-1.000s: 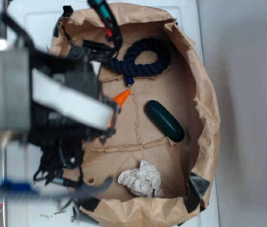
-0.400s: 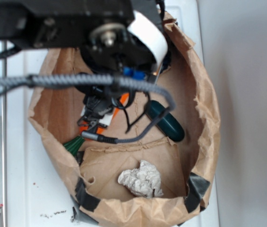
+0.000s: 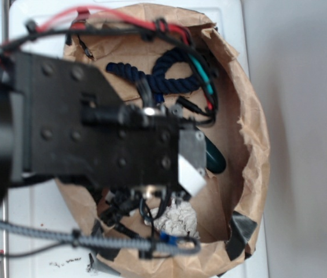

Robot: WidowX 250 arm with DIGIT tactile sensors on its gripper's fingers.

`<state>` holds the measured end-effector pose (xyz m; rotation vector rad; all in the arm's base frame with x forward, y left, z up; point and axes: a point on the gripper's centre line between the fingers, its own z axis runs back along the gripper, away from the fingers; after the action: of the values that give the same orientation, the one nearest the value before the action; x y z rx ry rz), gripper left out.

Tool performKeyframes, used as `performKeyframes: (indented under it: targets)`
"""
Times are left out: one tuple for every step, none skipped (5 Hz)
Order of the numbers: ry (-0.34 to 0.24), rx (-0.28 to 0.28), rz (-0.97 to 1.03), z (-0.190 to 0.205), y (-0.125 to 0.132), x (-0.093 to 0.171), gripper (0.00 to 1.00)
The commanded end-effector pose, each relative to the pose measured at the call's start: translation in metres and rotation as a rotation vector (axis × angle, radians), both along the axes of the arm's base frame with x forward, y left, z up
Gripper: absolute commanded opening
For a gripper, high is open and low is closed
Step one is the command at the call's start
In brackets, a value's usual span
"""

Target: Grab the white paper.

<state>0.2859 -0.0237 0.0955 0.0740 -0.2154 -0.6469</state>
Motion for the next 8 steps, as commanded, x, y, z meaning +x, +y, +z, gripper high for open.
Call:
performKeyframes:
  targets:
    - [-0.039, -0.044, -0.044, 0.013, -0.024, 0.008, 1.0]
    - [-0.039, -0.044, -0.044, 0.013, -0.024, 0.008, 1.0]
    - [-0.039, -0.044, -0.044, 0.013, -0.024, 0.008, 1.0]
    - [-0.119, -0.116, -0.183, 0.016, -0.016, -0.006, 1.0]
    - [-0.125, -0.241, -0.195, 0.007, -0.006, 0.0, 1.0]
    - [-0.13, -0.311, -0.228, -0.002, -0.005, 0.009, 1.0]
    - [-0.121, -0.291, -0.215, -0.01, -0.005, 0.017, 1.0]
    - [-0.107, -0.345, -0.283, -0.008, -0.01, 0.016, 1.0]
